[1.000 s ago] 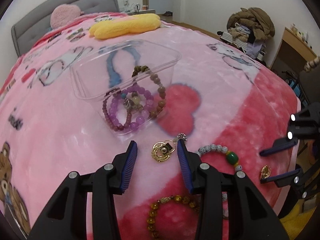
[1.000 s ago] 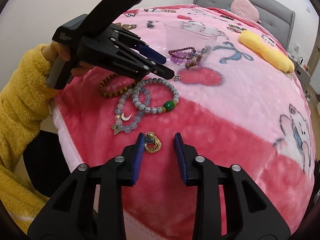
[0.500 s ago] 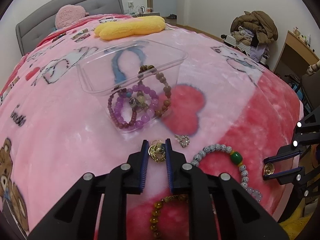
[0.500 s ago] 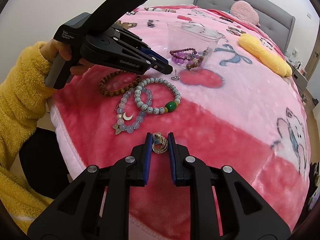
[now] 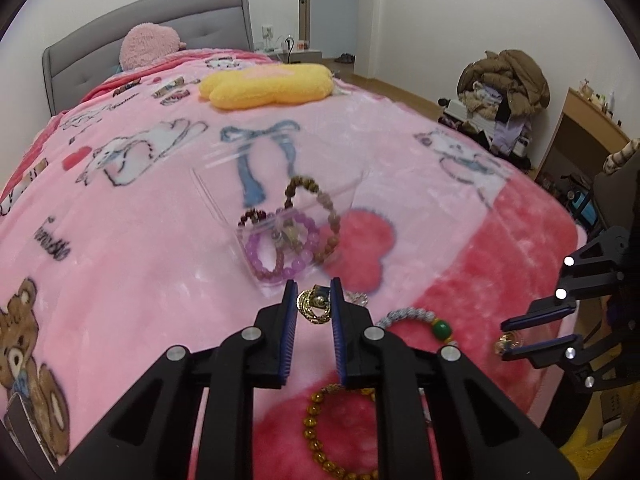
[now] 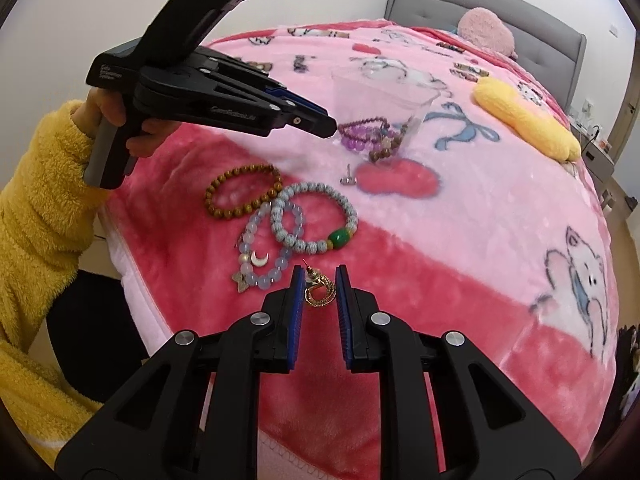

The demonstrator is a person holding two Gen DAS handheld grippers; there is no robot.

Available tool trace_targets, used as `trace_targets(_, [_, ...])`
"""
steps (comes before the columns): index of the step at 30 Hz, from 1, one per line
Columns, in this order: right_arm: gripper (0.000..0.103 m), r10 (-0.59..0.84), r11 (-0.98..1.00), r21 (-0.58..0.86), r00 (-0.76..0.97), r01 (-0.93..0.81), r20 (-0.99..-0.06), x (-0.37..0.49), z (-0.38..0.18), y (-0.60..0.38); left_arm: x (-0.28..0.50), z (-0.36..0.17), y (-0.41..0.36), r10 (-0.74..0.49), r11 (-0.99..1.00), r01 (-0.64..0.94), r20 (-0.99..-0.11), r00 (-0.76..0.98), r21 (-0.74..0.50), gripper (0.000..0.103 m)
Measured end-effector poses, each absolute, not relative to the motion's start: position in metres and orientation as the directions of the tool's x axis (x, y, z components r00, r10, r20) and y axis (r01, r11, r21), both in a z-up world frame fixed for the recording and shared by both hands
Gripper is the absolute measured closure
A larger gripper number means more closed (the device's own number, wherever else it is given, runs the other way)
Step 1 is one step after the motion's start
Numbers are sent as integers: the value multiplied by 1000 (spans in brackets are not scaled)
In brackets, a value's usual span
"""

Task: Organize jewelry
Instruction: 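Carry both gold earrings over the clear box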

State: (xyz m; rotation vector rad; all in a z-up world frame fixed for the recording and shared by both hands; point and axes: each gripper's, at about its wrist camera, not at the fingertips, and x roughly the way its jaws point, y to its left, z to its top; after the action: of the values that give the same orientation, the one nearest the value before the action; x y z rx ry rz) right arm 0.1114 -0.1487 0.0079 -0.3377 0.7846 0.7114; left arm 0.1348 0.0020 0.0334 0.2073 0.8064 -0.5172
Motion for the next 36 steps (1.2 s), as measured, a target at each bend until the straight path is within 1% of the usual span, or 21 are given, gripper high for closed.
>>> trace_targets(10, [88, 477, 740, -19, 545, -673, -690, 126, 35, -150, 120, 66, 4, -412, 854, 520, -654, 635, -33, 87])
trace_targets(20, [88, 527, 784, 51, 619, -619, -582, 170, 79, -146, 125, 96, 11, -465, 865, 489, -551, 693, -114, 87])
trace_targets(23, [88, 527, 794, 62, 635, -604, -565, 184, 85, -142, 130, 97, 12, -482, 860, 490, -544, 687, -143, 87])
trace_targets(28, [88, 537, 799, 104, 626, -592, -565, 207, 87, -133, 139, 93, 14, -469, 872, 465, -542, 698, -157, 87])
trace_targets(31, [88, 532, 803, 97, 633, -588, -562, 215, 86, -128, 148, 89, 19, -457, 882, 435, -545, 702, -180, 87])
trace_targets(36, [88, 517, 807, 89, 625, -584, -585, 230, 77, -117, 166, 79, 29, -441, 895, 388, -556, 704, -218, 87])
